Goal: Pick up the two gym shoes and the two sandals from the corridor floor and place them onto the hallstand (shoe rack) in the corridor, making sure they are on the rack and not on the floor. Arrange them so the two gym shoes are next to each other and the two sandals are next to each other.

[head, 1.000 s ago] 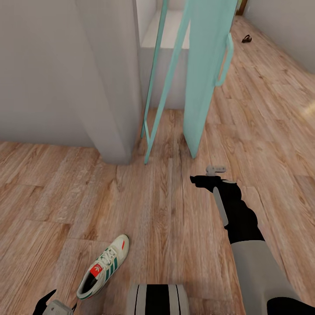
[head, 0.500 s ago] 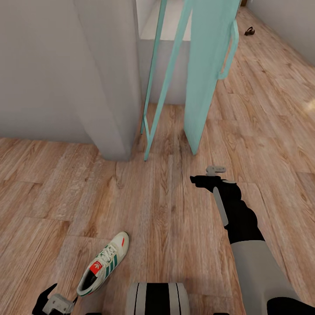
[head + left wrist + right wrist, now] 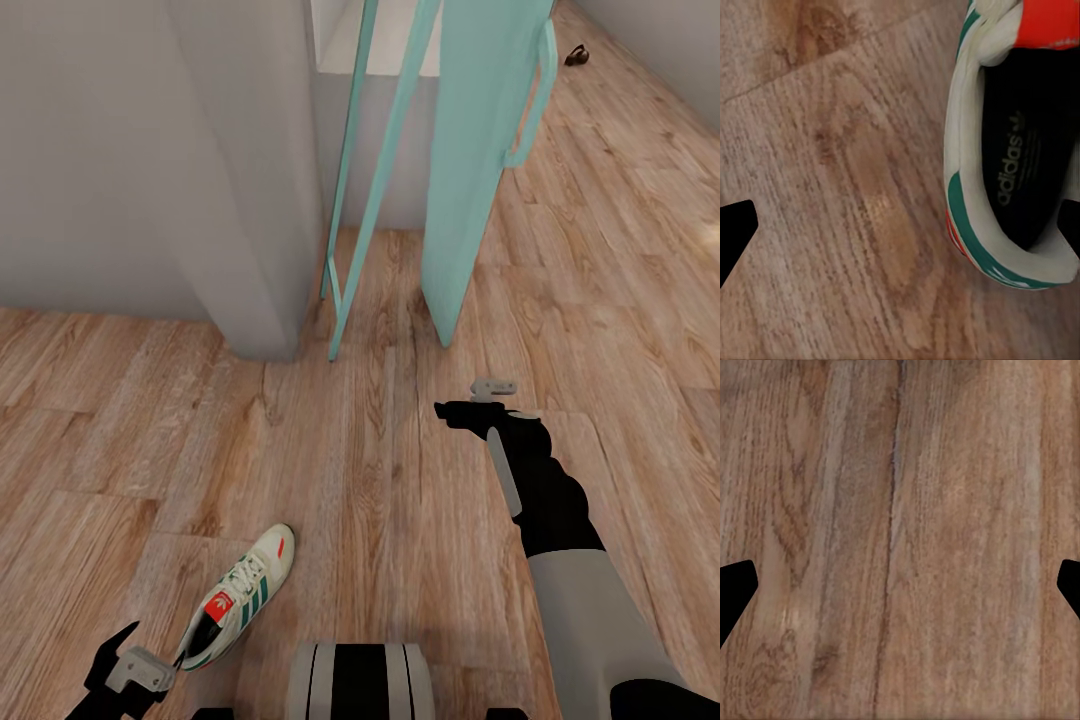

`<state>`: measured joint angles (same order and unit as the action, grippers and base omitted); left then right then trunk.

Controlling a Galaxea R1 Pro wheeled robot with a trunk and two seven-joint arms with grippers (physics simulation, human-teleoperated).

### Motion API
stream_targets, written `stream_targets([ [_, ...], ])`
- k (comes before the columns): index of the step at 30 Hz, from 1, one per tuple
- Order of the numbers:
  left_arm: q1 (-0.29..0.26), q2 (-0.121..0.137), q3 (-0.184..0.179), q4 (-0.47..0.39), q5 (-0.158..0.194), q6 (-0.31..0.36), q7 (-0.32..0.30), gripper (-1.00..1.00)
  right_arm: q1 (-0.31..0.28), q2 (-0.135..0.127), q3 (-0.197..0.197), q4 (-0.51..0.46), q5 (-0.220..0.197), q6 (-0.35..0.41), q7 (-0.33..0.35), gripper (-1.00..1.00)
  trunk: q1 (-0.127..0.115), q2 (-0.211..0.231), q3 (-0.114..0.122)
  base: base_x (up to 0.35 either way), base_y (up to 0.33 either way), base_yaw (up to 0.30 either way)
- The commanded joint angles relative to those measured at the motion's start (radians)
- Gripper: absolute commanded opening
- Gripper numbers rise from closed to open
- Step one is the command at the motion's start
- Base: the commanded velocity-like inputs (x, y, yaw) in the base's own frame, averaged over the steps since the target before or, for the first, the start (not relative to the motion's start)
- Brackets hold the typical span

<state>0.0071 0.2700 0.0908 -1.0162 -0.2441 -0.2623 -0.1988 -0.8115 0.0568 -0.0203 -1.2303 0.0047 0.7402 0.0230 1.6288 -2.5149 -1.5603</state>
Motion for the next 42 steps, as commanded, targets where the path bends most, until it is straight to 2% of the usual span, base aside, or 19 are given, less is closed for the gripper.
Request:
stream_targets([
  [1, 0.000, 0.000, -0.001, 0.000, 0.000, 0.000, 0.000, 1.00, 0.000, 0.000, 0.000, 0.000, 0.000, 0.000, 0.000, 1.00, 0.000, 0.000, 0.000, 0.000, 0.000, 0.000],
  [18, 0.001, -0.001, -0.010, -0.001, -0.002, 0.000, -0.001, 1.00, 0.000, 0.000, 0.000, 0.000, 0.000, -0.001, 0.000, 1.00, 0.000, 0.000, 0.000, 0.000, 0.000, 0.000],
  [26, 0.001, -0.001, -0.011, -0.001, -0.004, 0.000, -0.001, 1.00, 0.000, 0.000, 0.000, 0.000, 0.000, -0.001, 0.000, 1.00, 0.004, -0.002, -0.031, 0.000, 0.000, 0.000],
  [37, 0.001, -0.002, -0.016, -0.001, -0.004, 0.000, -0.001, 1.00, 0.000, 0.000, 0.000, 0.000, 0.000, -0.001, 0.000, 1.00, 0.004, -0.002, -0.031, 0.000, 0.000, 0.000],
  [42, 0.001, -0.002, -0.018, -0.001, -0.004, 0.000, -0.001, 1.00, 0.000, 0.000, 0.000, 0.000, 0.000, -0.001, 0.000, 1.00, 0.006, -0.003, -0.050, 0.000, 0.000, 0.000],
])
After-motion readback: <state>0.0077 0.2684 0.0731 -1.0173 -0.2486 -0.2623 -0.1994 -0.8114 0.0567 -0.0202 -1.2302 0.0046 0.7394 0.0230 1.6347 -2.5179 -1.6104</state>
